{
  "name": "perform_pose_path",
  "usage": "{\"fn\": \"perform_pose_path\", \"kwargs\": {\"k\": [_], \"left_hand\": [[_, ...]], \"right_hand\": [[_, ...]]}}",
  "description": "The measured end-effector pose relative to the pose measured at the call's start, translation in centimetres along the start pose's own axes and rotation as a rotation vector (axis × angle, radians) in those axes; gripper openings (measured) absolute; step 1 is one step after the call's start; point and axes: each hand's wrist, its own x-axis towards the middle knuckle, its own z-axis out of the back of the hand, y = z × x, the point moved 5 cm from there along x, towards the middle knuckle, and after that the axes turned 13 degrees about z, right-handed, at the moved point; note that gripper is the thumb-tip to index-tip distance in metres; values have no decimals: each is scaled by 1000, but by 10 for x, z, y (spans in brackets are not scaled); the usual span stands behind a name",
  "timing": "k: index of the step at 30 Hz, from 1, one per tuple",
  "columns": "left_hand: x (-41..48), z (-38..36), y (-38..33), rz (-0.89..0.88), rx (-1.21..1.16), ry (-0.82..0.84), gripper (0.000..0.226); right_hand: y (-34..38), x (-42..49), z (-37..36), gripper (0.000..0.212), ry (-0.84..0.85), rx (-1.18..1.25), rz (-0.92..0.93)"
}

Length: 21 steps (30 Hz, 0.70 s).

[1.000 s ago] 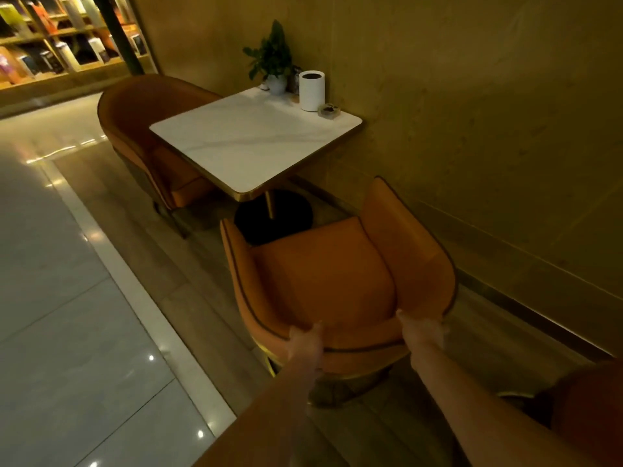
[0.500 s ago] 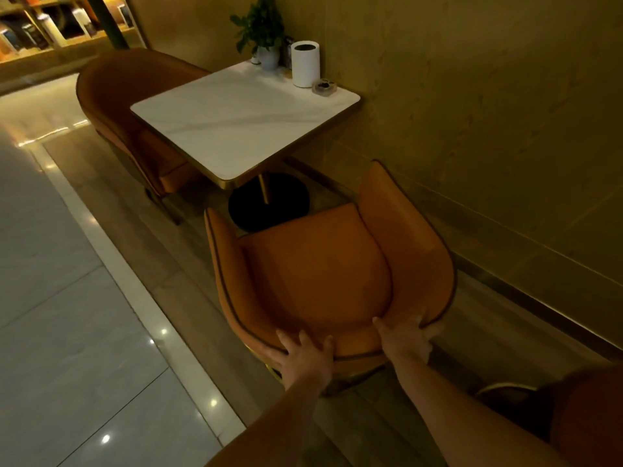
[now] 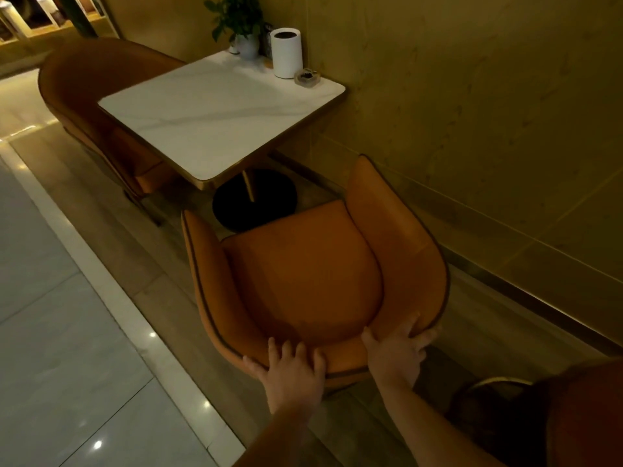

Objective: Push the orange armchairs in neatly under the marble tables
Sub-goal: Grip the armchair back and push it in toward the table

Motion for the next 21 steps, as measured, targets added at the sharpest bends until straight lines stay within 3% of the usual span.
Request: {"fn": "perform_pose_path", "kwargs": {"k": [21], "left_hand": [[50,13,-67,-9,-83,-66,57]], "right_hand": [[11,100,15,109,39,-31,49]]}}
